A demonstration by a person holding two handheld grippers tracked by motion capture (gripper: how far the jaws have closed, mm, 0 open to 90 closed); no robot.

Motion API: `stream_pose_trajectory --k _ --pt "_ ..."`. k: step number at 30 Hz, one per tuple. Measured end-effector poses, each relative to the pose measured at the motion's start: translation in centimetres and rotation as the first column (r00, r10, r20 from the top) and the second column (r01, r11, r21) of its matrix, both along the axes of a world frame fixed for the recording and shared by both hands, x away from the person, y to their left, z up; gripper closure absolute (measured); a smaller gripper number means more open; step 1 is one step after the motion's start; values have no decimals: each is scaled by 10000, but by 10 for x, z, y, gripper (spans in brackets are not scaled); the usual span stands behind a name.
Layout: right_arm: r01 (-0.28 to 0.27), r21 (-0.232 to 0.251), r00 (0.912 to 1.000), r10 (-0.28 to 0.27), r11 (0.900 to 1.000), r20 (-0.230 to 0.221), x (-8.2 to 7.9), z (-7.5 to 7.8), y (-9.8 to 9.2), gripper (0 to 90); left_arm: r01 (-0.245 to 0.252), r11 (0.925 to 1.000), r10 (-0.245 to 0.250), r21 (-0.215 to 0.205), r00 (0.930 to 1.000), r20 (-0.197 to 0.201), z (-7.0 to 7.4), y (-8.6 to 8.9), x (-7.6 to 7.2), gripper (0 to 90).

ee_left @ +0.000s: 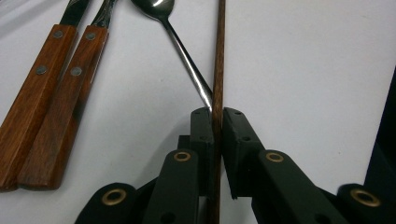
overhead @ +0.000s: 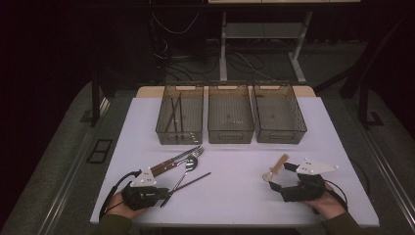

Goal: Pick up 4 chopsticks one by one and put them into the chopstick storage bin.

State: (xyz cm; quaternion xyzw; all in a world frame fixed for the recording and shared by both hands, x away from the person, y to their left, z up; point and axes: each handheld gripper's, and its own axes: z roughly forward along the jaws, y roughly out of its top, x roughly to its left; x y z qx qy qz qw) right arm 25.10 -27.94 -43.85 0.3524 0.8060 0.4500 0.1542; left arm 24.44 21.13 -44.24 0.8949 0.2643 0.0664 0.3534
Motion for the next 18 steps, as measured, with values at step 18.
stream_pose_trajectory --k 18 --pt "-44 187 9999 47 9998 -144 1 -1 1 126 69 9998 -68 191 9999 -74 3 -2 1 842"
